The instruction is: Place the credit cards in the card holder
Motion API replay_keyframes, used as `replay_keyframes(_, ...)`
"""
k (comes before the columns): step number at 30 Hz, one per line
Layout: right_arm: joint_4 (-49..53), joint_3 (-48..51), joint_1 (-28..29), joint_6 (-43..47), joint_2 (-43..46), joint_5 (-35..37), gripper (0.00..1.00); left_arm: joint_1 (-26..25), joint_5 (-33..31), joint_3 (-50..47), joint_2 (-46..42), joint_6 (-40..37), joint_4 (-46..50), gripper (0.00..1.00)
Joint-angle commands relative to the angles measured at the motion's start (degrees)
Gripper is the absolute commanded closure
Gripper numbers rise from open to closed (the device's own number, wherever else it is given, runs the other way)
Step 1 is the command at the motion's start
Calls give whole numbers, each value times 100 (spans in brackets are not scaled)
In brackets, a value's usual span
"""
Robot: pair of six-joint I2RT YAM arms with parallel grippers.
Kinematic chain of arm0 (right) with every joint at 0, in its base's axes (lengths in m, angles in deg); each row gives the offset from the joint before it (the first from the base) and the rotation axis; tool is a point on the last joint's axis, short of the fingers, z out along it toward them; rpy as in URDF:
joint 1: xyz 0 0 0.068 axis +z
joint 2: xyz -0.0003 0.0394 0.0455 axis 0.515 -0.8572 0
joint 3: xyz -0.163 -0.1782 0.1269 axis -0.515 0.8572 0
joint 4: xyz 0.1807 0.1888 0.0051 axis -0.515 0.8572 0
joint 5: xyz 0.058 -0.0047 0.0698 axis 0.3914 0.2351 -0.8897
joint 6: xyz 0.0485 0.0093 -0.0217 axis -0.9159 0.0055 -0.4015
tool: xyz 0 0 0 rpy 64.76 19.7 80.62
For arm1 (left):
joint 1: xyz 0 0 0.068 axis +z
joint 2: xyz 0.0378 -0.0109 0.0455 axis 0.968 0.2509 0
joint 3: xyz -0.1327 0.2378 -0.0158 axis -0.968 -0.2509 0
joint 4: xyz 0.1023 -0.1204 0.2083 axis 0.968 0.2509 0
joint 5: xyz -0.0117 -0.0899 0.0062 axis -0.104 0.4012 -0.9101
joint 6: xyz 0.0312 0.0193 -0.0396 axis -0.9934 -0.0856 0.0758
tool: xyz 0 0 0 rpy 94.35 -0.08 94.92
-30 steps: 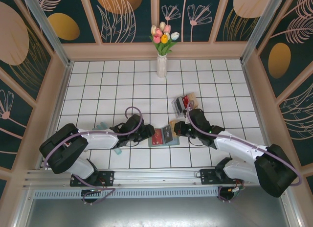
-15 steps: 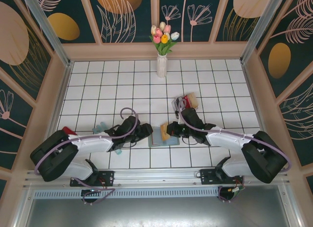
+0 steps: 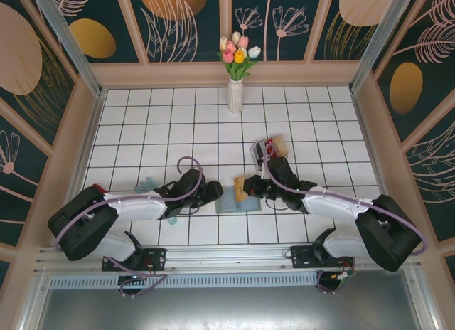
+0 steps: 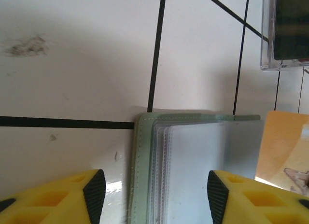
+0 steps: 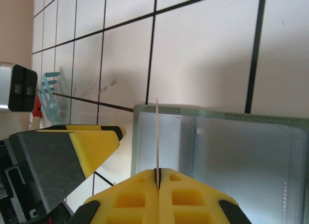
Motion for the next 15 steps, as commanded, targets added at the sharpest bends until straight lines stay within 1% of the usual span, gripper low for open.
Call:
replay_keyframes(1, -434, 290, -32, -296, -18, -31, 98, -30, 207, 189, 183, -156, -99, 42)
replay_keyframes(5, -833, 500, -33, -419, -152, -88, 99, -33, 188, 180, 266, -140, -93, 45)
replay_keyframes(9, -1196, 618, -25, -494, -415, -300, 99, -34, 272, 177, 389, -115, -194, 48)
replay_keyframes(12, -1551, 685, -9, -539, -518, -452, 99, -30, 336, 177, 486, -111, -215, 52)
replay_keyframes(15, -1665, 694, 1, -546, -588, -446, 99, -50, 385, 153, 557, -102, -227, 56)
